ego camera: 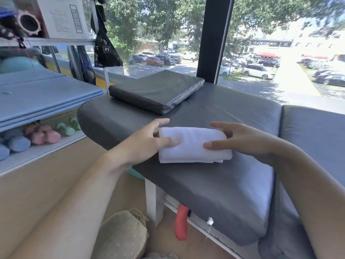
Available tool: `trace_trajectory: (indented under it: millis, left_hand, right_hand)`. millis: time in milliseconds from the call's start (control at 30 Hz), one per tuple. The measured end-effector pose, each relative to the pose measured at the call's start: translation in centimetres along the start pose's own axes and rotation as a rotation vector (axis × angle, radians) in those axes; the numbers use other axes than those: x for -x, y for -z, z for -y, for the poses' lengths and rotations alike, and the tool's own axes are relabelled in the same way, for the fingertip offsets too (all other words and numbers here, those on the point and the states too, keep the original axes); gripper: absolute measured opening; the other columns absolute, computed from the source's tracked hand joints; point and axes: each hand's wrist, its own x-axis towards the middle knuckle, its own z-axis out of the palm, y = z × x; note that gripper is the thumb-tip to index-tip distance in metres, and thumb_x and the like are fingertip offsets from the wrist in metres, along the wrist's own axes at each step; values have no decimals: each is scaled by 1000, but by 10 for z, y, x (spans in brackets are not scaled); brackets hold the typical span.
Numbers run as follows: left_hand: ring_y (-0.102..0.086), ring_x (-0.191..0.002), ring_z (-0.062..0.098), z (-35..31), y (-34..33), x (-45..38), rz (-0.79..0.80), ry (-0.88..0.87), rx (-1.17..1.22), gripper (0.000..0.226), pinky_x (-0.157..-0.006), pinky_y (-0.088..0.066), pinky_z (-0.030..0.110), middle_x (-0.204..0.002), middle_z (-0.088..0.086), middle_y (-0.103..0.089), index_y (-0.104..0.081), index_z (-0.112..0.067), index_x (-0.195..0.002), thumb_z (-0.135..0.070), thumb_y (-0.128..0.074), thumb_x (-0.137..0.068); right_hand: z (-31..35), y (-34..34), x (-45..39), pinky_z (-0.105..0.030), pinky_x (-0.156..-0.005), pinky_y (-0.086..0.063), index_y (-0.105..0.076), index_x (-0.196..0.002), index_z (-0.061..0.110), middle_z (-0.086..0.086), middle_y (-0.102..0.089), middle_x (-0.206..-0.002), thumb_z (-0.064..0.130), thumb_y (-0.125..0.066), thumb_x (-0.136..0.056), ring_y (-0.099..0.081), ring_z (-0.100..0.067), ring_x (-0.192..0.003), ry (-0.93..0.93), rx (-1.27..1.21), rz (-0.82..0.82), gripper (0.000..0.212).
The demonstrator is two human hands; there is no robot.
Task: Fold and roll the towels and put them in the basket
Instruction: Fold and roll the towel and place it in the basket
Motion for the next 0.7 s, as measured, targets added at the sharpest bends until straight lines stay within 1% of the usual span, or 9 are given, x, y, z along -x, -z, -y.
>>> trace_trajectory:
  millis: [100, 133, 200, 267, 333, 433, 533, 600, 700]
  left_hand:
    - [-57, -117, -6, 4, 3, 1, 78, -26, -29, 90, -107, -43, 27, -127, -18, -61, -45, -51, -141, -55, -84, -60]
    - [-61, -114, -5, 5, 3, 2, 81, -50, -37, 90, -106, -47, 29, -124, -19, -65, -48, -50, -139, -53, -87, -58]
    - [-65, -108, -1, 4, 1, 4, 63, -117, -40, 83, -100, -52, 30, -118, -16, -69, -53, -47, -135, -42, -92, -62]
    - [-66, -100, -3, 1, -2, 5, 8, -193, 4, 74, -90, -54, 20, -115, -12, -69, -58, -40, -132, -20, -93, -69]
    - [-63, -95, -7, -1, -4, 5, -87, -265, -9, 72, -79, -47, 8, -115, -14, -66, -60, -38, -129, -9, -90, -70]
    - [-57, -105, -10, -2, -3, 3, -196, -315, -149, 76, -81, -40, 3, -121, -28, -60, -57, -47, -128, -21, -93, -66]
    - [-47, -115, -18, -1, -5, 5, -168, -299, -231, 83, -86, -36, 2, -123, -38, -55, -55, -50, -130, -39, -95, -59]
    - [-45, -116, -20, -2, -8, 5, -175, -316, -255, 83, -87, -35, 2, -123, -38, -55, -56, -49, -129, -44, -95, -56]
    - [-48, -114, -16, -5, -11, 4, -184, -332, -264, 83, -87, -36, 4, -124, -35, -57, -57, -49, -128, -47, -94, -54]
  right_hand:
    - [-3, 3, 1, -28, -107, -46, -46, -148, 31, 20, -64, -128, 52, -95, -52, -62, 1, -116, 14, -11, 81, 111]
    - [-3, 3, 2, -27, -104, -48, -49, -146, 30, 18, -66, -126, 45, -96, -54, -64, 0, -114, 28, -33, 106, 104]
    - [-2, 3, 5, -27, -94, -53, -63, -128, 29, 13, -72, -116, 32, -94, -58, -68, -5, -107, 82, -64, 133, 77]
    - [1, 1, 6, -29, -82, -55, -71, -109, 27, 8, -75, -102, 26, -96, -60, -71, -9, -95, 149, -24, 71, 55]
    - [4, -2, 4, -30, -74, -55, -69, -101, 26, 7, -73, -96, 27, -97, -60, -68, -10, -88, 221, 69, -87, 49]
    - [10, -7, 3, -31, -73, -51, -61, -107, 33, 13, -66, -101, 35, -96, -60, -61, -9, -92, 284, 242, -261, 58]
    - [12, -12, 8, -34, -89, -46, -55, -122, 41, 22, -59, -116, 49, -92, -60, -54, -10, -109, 309, 424, -226, 73]
    - [14, -16, 10, -34, -97, -41, -54, -127, 42, 20, -57, -121, 59, -89, -57, -49, -9, -116, 357, 516, -239, 79]
    - [22, -21, 16, -30, -86, -34, -53, -117, 37, 14, -58, -116, 66, -84, -58, -50, -14, -107, 391, 633, -315, 73]
